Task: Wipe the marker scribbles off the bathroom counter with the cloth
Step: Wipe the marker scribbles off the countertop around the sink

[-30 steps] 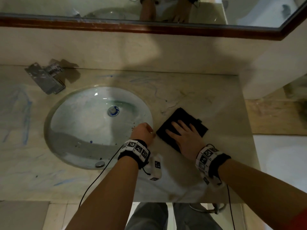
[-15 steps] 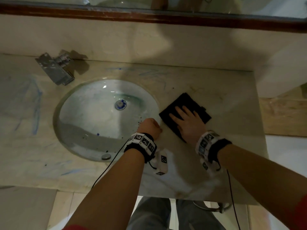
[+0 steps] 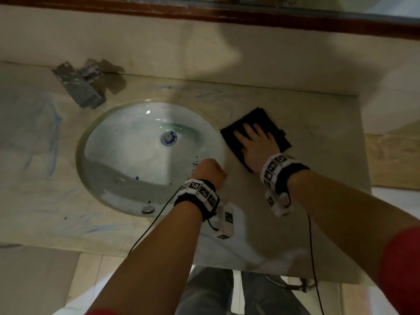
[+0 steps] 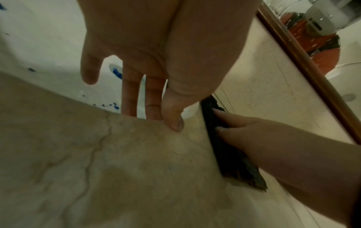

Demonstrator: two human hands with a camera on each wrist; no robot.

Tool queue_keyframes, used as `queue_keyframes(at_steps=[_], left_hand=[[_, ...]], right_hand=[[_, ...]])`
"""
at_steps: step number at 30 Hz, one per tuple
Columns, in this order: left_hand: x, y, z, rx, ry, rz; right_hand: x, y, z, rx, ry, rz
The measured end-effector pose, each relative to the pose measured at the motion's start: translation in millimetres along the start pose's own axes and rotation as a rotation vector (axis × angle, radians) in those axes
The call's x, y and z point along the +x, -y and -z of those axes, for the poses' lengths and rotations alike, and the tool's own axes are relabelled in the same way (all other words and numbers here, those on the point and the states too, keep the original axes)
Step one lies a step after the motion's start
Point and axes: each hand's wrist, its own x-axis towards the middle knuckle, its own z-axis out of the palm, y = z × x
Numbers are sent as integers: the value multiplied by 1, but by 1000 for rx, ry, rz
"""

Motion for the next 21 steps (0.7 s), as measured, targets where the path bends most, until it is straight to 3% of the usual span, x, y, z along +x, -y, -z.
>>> queue_keyframes(at_steps=[9,18,21], left_hand=[[-1,0,2,41,-4,-18],[1,-1,-1,60,-11,-2],[1,-1,-1,59,-14,-4]], right_hand=[[-101,4,-27,-41,76,173],[-10,3,-1,11,13,61],[-7,-1,4,14,34,71]])
